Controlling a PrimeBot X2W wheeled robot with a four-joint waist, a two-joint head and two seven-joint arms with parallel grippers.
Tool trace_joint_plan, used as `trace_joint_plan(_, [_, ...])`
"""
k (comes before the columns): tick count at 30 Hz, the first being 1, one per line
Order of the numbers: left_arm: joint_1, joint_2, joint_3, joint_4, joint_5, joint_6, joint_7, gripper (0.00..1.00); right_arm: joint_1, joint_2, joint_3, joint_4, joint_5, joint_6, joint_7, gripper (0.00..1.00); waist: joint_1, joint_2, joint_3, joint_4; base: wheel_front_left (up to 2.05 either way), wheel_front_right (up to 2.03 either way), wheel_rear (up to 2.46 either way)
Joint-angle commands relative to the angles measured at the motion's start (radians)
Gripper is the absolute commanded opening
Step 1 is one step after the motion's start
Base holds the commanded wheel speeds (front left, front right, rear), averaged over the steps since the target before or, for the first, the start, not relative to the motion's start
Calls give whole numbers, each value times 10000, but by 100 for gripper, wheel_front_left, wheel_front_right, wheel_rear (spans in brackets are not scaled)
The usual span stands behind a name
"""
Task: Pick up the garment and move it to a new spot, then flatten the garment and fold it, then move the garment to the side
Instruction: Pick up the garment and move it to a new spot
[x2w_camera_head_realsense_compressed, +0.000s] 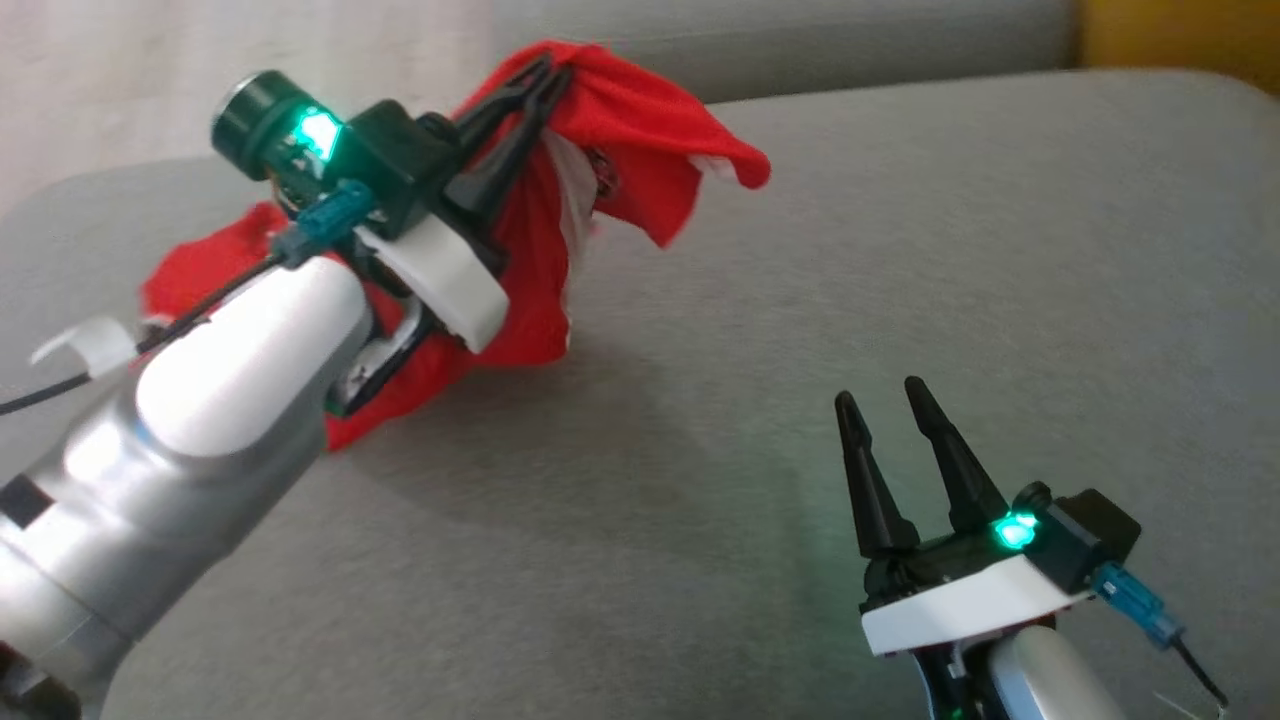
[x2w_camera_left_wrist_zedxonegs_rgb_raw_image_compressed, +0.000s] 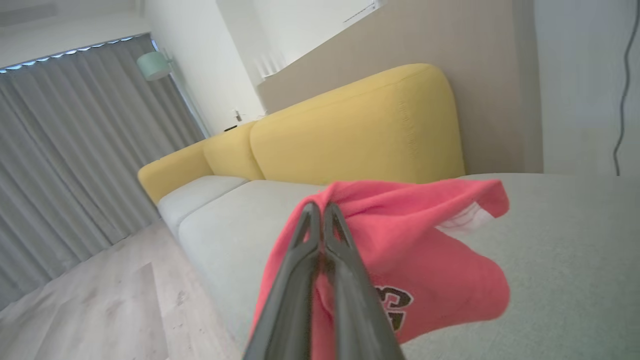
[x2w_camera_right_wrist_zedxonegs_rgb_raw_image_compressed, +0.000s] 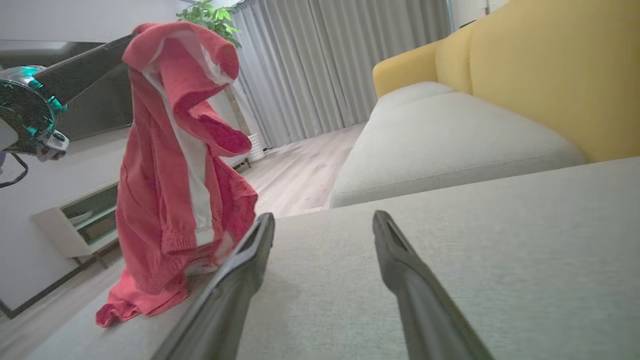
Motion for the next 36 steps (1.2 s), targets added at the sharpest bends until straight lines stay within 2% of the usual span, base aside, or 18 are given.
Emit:
trace_joint_plan(1, [-760,171,384,-270,105,78,64,0,-522,-39,319,-383,84,-7,-111,100,0,0,218,-1036,0,0,0])
trace_joint_plan(9, [-1354,-521,-28,65,386,-288,165,0,-758,-39,646,-549,347,-7,-111,100,0,0,718,-2996,0,0,0])
trace_joint_plan(14, [-1750,-1019,-218,940,462,-572,151,0,-839,-39,807,-661,562,-7,-111,100,0,0,1077,-3788,0,0,0])
trace_joint_plan(16, [-1822,-1241,-182,1380,445,-557,-35,100,-884,-39,822,-718,643,-7,-111,100,0,0,1217,-3940,0,0,0])
trace_joint_plan(20, [-1848,-1507,-306,1984,454,-696,-203,100,-916,-39,740,-782,718,-7,-111,100,0,0,1337,-3951,0,0,0])
trace_joint_plan(24, [-1773,-1624,-328,2564,435,-758,-590,100,-933,-39,592,-821,705,-7,-111,100,0,0,1350,-3593,0,0,0])
trace_joint_plan(30, [-1326,-1448,-109,3046,250,-617,-1195,100,-832,-39,270,-759,390,-7,-111,100,0,0,961,-2565,0,0,0])
trace_joint_plan(36, [-16,-971,335,2751,-77,-167,-1583,100,-597,-39,-308,-634,-107,-7,-111,100,0,0,291,-1334,0,0,0])
